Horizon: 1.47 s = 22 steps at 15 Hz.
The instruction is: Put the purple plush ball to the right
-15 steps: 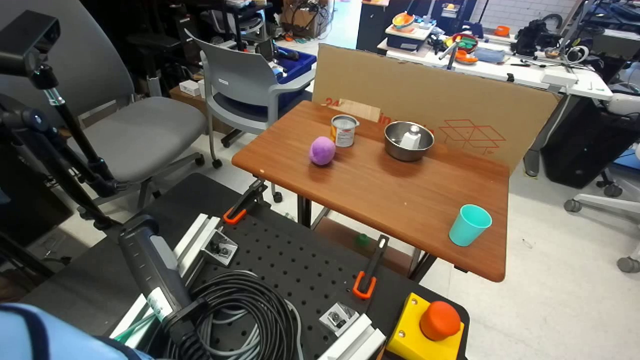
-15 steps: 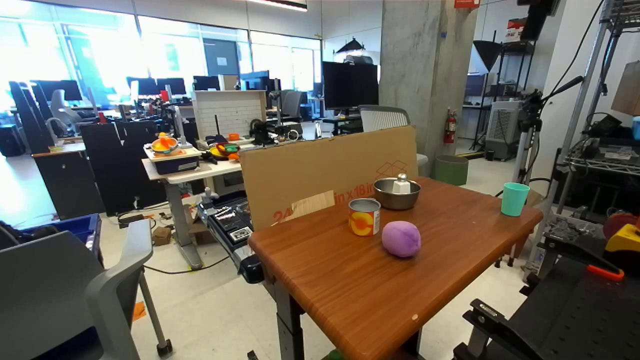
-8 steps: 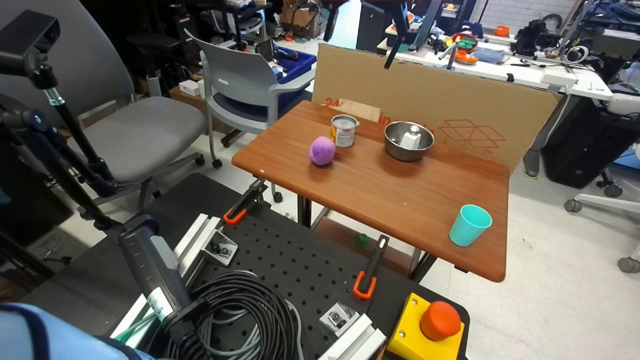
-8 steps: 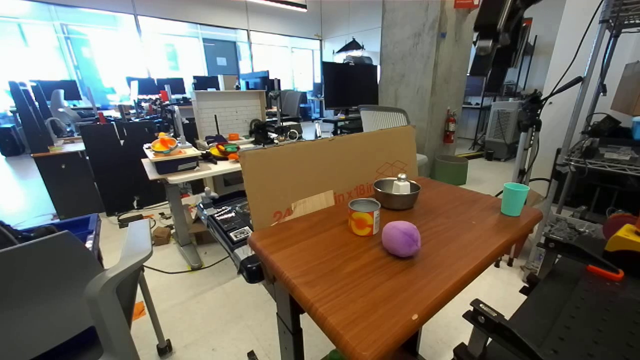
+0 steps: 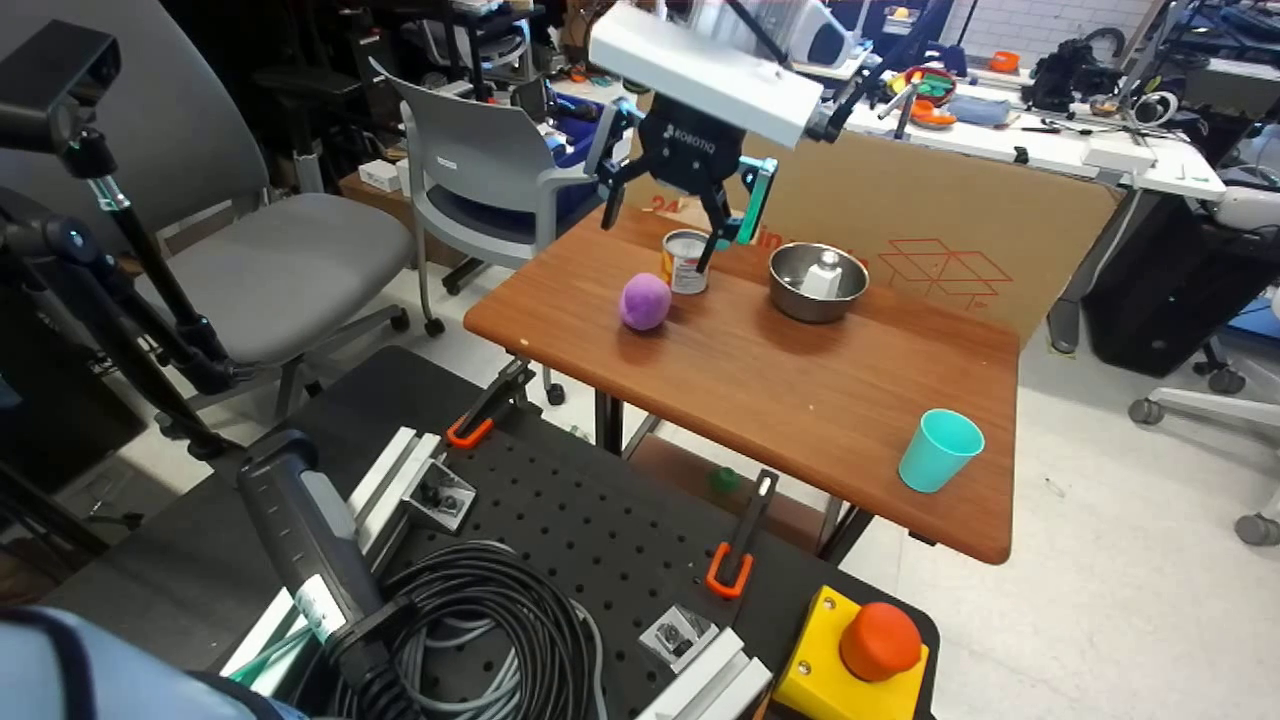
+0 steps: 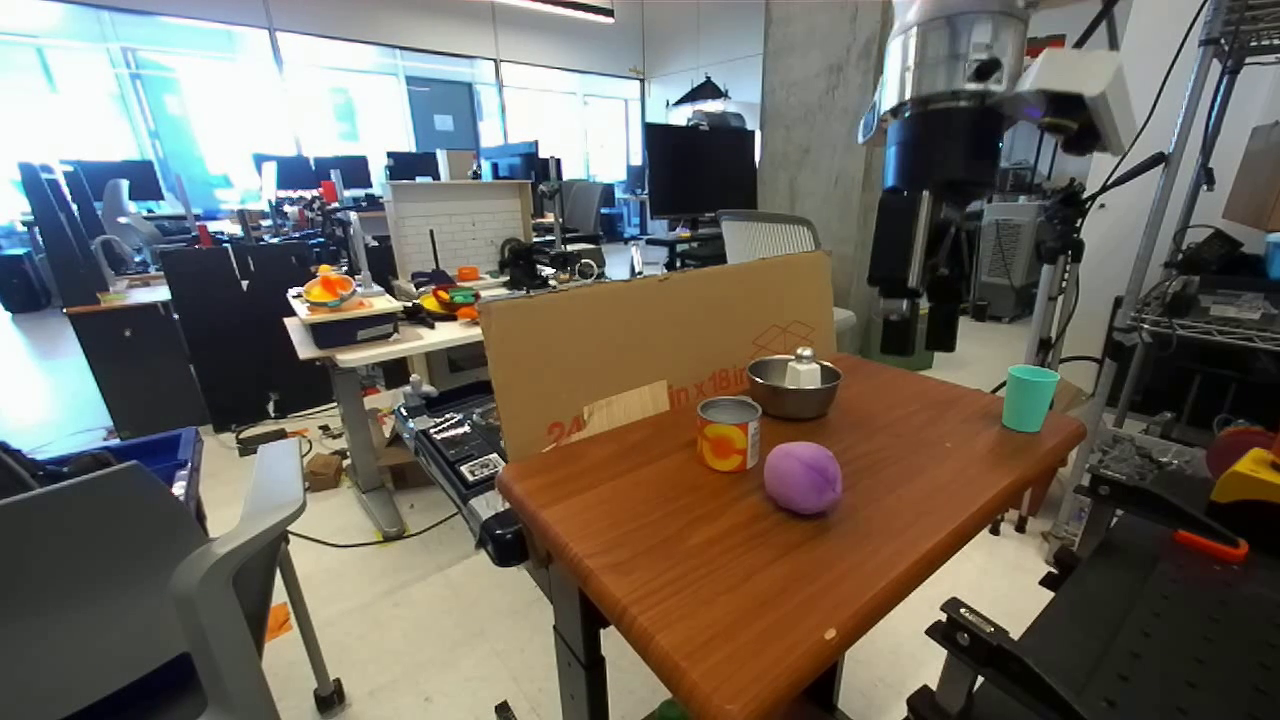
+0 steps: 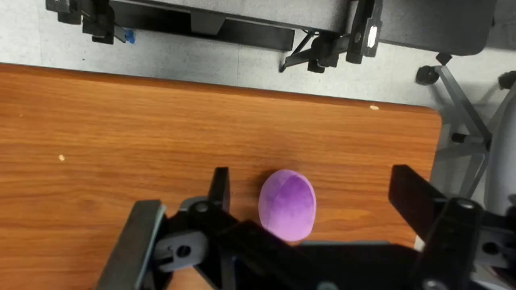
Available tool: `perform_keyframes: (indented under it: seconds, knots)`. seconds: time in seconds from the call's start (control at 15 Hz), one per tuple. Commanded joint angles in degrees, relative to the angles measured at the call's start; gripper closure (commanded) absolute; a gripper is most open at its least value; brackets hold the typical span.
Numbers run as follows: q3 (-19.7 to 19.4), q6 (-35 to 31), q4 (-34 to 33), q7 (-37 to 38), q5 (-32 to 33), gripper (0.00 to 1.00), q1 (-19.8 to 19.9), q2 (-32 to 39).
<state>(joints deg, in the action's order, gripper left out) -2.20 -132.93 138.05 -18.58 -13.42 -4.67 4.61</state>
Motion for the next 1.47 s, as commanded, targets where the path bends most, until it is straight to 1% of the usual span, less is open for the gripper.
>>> perform_keyframes:
  seconds: [0.0, 0.2, 0.33, 0.47, 0.8, 0.87, 0.93, 1.0, 1.07, 1.2, 1.27, 1.4]
  knots:
    - [2.66, -2.92, -2.65, 1.61, 1.39, 0.0, 1.03, 6.31]
    - [4.24, -8.37, -3.53, 3.48, 2.64, 0.0, 0.7, 10.46]
    - [5.11, -13.54, -4.07, 5.45, 3.51, 0.0, 0.31, 13.38]
    - [5.71, -16.72, -4.93, 7.48, 5.11, 0.0, 0.17, 16.01]
    - [5.23, -22.54, -7.11, 13.33, 11.98, 0.0, -1.35, 22.01]
    - [4.89, -23.28, -7.58, 14.42, 13.44, 0.25, -1.91, 22.86]
    - [4.87, -23.76, -8.04, 14.96, 14.22, 0.28, -2.11, 23.56]
    - [4.89, -23.88, -8.4, 15.39, 15.1, 0.34, -2.39, 23.89]
    - [5.13, -24.01, -8.66, 15.5, 15.39, 0.44, -2.41, 24.09]
    - [5.62, -24.13, -8.65, 15.69, 15.51, 0.58, -2.28, 23.39]
    - [6.11, -24.15, -8.11, 15.24, 15.0, 0.66, -1.76, 22.24]
    - [6.58, -23.41, -7.1, 15.08, 14.01, 0.8, -0.91, 19.76]
